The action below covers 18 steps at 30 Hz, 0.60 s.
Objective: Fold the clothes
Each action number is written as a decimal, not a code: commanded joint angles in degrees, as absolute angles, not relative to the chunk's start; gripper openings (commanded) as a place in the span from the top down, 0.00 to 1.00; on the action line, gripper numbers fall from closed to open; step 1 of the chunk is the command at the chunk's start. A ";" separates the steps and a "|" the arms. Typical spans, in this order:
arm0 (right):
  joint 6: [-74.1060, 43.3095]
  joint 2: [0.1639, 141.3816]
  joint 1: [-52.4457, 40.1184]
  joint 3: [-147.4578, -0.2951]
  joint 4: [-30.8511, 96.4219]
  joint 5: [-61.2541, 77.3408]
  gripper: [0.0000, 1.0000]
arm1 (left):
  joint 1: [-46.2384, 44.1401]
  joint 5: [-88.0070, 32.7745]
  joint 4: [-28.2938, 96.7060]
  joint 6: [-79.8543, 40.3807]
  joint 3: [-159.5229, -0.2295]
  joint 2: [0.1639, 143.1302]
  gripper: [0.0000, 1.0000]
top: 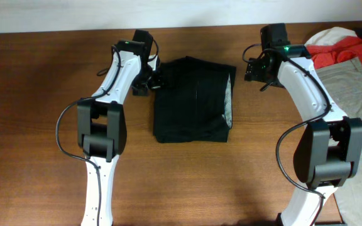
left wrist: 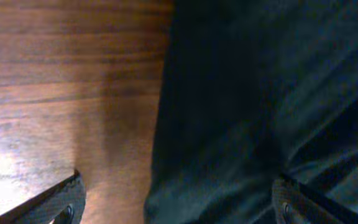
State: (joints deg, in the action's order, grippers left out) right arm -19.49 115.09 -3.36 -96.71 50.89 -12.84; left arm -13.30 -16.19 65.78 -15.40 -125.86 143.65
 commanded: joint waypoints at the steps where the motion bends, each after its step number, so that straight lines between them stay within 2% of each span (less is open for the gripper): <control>1: -19.77 114.80 -3.25 -97.51 51.00 -13.78 0.01 | -13.50 -10.70 63.02 -14.46 -122.39 143.48 0.06; 3: -19.77 114.80 -3.25 -97.51 51.00 -13.78 0.01 | -13.39 -8.19 62.98 -14.48 -122.41 143.44 0.06; 5: -19.77 114.80 -3.25 -97.51 51.00 -13.78 0.02 | -13.47 -18.57 63.26 -14.44 -122.39 143.44 0.10; 7: -19.77 114.80 -3.25 -97.51 51.00 -13.78 0.01 | -13.47 -21.56 63.92 -14.44 -122.37 143.46 0.30; 8: -19.77 114.80 -3.25 -97.51 51.00 -13.78 0.01 | -13.50 -21.67 63.86 -14.44 -122.10 143.46 0.60; 10: -19.77 114.80 -3.25 -97.51 51.00 -13.78 0.01 | -13.50 -21.65 62.76 -14.46 -122.06 143.46 0.99; 13: -19.77 114.80 -3.25 -97.51 51.00 -13.78 0.01 | -11.22 -20.78 58.48 -18.17 -122.06 143.46 0.99; 14: -19.77 114.80 -3.25 -97.51 51.00 -13.78 0.01 | -7.55 -17.28 56.82 -22.06 -122.08 143.46 0.99; 18: -19.77 114.80 -3.25 -97.51 51.00 -13.78 0.01 | 6.24 -5.85 55.92 -22.74 -122.08 143.46 0.99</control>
